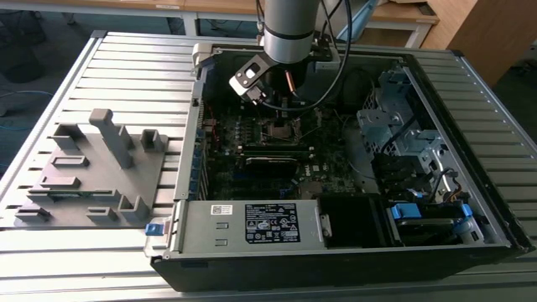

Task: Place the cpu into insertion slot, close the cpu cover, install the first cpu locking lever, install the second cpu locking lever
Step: 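Place the cpu into insertion slot, then close the cpu cover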

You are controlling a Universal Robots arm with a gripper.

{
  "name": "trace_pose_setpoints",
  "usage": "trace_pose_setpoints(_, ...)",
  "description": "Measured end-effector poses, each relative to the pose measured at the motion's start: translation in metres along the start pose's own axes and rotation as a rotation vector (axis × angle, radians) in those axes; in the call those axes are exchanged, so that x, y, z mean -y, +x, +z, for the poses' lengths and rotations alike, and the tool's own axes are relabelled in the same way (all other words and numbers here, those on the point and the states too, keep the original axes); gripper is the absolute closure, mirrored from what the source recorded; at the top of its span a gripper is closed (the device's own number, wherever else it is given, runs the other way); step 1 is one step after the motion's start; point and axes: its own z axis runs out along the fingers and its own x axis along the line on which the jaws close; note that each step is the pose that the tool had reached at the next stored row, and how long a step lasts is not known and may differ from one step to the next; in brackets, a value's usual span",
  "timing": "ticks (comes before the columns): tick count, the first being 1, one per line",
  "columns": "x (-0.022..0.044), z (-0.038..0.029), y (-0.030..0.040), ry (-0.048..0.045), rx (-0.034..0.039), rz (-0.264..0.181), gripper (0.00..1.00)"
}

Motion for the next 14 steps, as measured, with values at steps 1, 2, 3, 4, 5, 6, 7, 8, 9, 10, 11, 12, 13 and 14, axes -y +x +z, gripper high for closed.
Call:
trace_pose_setpoints(1, 0.0000, 0.0000, 0.0000, 0.0006, 0.0000, 0.000, 0.90)
trace_pose_setpoints(2, 0.0000, 0.0000, 0.0000, 0.0012, 0.0000, 0.000, 0.90)
trace_pose_setpoints(3, 0.0000, 0.0000, 0.0000, 0.0017, 0.0000, 0.000, 0.90)
trace_pose_setpoints(4, 0.0000, 0.0000, 0.0000, 0.0023, 0.0001, 0.000, 0.90)
trace_pose_setpoints(5, 0.0000, 0.0000, 0.0000, 0.0029, 0.0000, 0.000, 0.90)
trace_pose_setpoints(6, 0.0000, 0.0000, 0.0000, 0.0035, 0.0001, 0.000, 0.90)
trace_pose_setpoints(7, 0.0000, 0.0000, 0.0000, 0.0040, 0.0000, 0.000, 0.90)
trace_pose_setpoints(8, 0.0000, 0.0000, 0.0000, 0.0046, 0.0001, 0.000, 0.90)
trace_pose_setpoints(9, 0.0000, 0.0000, 0.0000, 0.0052, 0.0001, 0.000, 0.90)
trace_pose_setpoints(10, 0.0000, 0.0000, 0.0000, 0.0058, 0.0001, 0.000, 0.90)
trace_pose_setpoints(11, 0.0000, 0.0000, 0.0000, 0.0063, 0.0001, 0.000, 0.90)
trace_pose_setpoints(12, 0.0000, 0.0000, 0.0000, 0.0069, 0.0001, 0.000, 0.90)
trace_pose_setpoints(13, 0.0000, 0.0000, 0.0000, 0.0075, 0.0001, 0.000, 0.90)
trace_pose_setpoints(14, 0.0000, 0.0000, 0.0000, 0.0080, 0.0001, 0.000, 0.90)
